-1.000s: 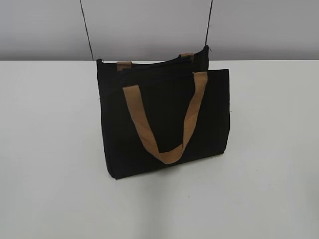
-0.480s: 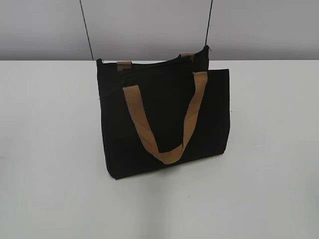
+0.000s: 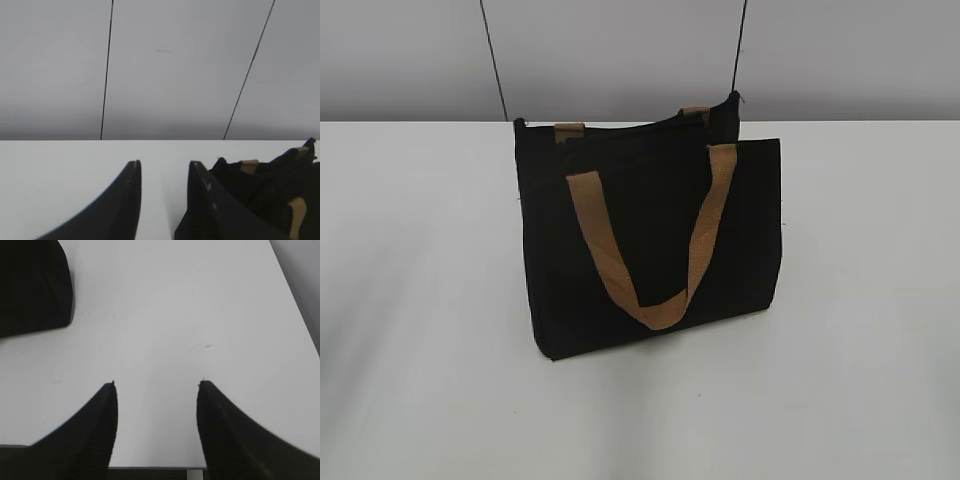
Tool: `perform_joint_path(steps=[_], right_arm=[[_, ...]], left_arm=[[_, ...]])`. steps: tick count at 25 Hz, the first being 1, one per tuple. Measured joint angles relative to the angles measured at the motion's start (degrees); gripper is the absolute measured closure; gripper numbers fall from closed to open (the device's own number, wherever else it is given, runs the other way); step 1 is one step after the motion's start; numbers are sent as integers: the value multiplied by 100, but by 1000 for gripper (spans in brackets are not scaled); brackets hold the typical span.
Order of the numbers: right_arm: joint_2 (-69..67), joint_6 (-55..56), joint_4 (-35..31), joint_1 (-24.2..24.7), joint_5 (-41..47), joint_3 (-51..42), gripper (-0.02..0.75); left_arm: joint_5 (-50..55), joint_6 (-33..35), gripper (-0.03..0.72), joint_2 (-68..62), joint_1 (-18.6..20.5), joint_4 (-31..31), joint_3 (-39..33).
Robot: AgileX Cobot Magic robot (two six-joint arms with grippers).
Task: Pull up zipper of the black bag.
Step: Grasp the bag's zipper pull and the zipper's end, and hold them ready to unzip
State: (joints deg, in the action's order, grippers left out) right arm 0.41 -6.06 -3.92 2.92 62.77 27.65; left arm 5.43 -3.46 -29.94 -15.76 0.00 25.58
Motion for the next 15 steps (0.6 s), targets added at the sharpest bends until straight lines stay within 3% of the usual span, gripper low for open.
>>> perform_joint_path(steps=[6,15], right_arm=[[0,0,0,0,0,0,338],[0,0,-2,0,0,0,338]], left_arm=[[-1577,5,446,-909,-57,-50,-901],[-3283,-25,442,-3055,-57,-407,-1026]])
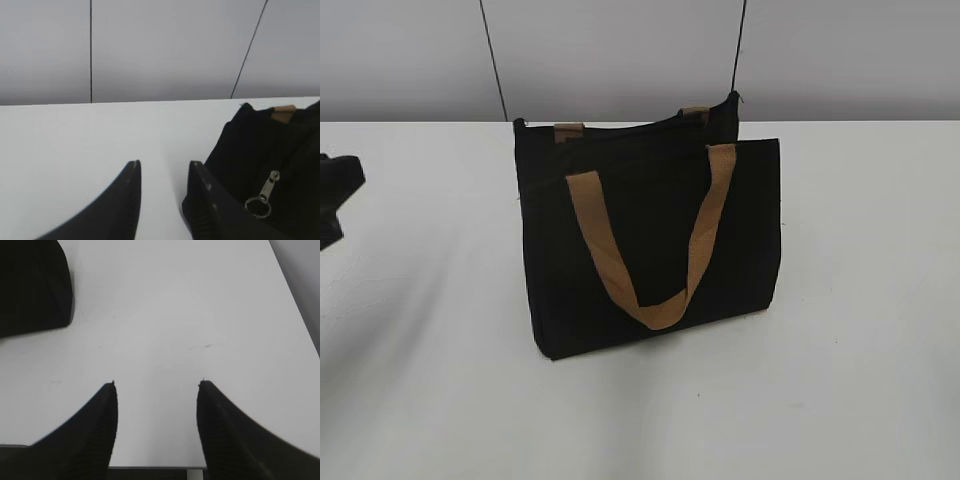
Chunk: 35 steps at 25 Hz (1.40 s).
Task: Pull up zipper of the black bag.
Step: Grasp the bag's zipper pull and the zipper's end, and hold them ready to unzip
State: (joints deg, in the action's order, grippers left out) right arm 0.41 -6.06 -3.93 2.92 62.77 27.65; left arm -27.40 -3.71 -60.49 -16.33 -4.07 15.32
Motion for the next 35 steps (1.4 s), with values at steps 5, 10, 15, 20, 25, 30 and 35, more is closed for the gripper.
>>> perform_joint_path(steps=[5,10,15,20,25,30,35], right_arm=[[0,0,0,0,0,0,338],[0,0,0,0,0,0,338],[0,0,0,0,0,0,338],[0,0,0,0,0,0,338],[0,0,0,0,0,0,338],[0,0,0,0,0,0,338],[0,0,0,0,0,0,338]], left_arm=[[-616,-141,416,-1057,0,-615,0],[-1475,-225,412,-2079,0,-1176,0],[-2327,-242,411,-3397,0,-1369,28],[-2982,-247,364,-4291,0,-1769,326],[-3060,-247,290,-4555,0,-2106,636],[-3066,-247,283,-4764,-5,-2864,1014],[-3074,-254,292,-5022,-5,-2971,1283]])
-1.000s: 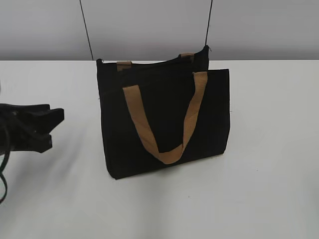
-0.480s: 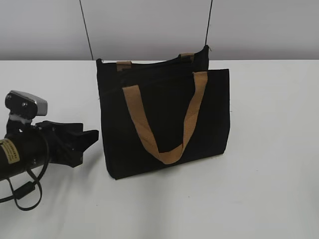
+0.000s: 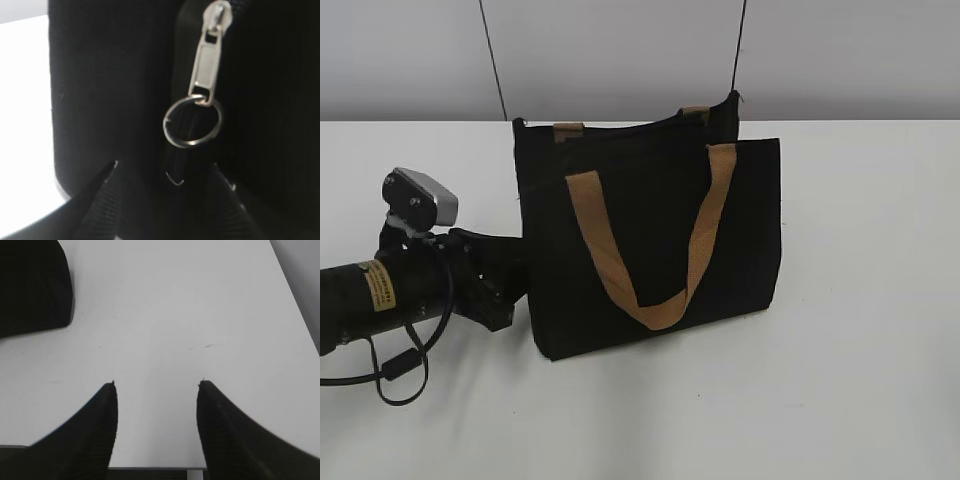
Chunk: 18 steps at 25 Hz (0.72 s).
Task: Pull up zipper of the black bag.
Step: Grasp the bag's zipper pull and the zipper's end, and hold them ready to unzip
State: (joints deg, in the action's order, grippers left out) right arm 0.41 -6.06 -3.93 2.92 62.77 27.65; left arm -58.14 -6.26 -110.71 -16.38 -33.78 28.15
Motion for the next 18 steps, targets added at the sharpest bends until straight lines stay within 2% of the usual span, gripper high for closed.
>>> perform_joint_path(steps=[7,11,15,18], right_arm=[[0,0,0,0,0,0,338],[0,0,0,0,0,0,338],[0,0,0,0,0,0,338],[0,0,0,0,0,0,338]], left_arm=[[-345,-10,364,-225,0,1,58],[-451,-35,478,-280,0,18,58],[-467,-150,645,-287,0,49,58],[-490,-396,681,-287,0,66,58]])
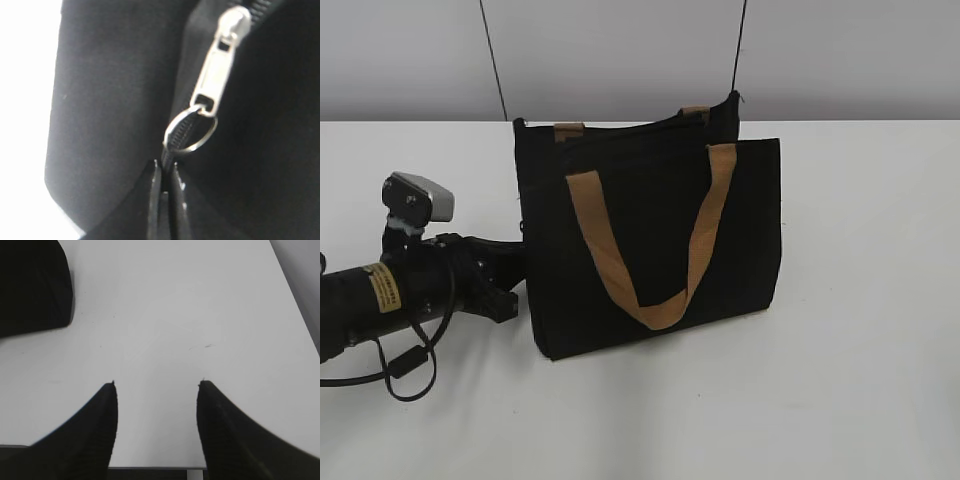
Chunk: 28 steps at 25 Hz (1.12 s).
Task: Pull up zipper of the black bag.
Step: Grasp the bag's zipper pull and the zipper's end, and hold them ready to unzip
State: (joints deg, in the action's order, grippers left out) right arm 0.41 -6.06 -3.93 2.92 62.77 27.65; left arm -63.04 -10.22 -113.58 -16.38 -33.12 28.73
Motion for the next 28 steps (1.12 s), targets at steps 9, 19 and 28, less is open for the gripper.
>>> perform_joint_path(steps=[9,19,28], right_arm=[[0,0,0,0,0,0,338],[0,0,-27,0,0,0,338],[-542,-867,-1100,0,-18,18,338]], left_arm=[[1191,-220,685,1257,0,-24,-53],[2343,-220,686,3027,-49,-91,-63],[2523,-220,686,3601,-93,-178,-63]])
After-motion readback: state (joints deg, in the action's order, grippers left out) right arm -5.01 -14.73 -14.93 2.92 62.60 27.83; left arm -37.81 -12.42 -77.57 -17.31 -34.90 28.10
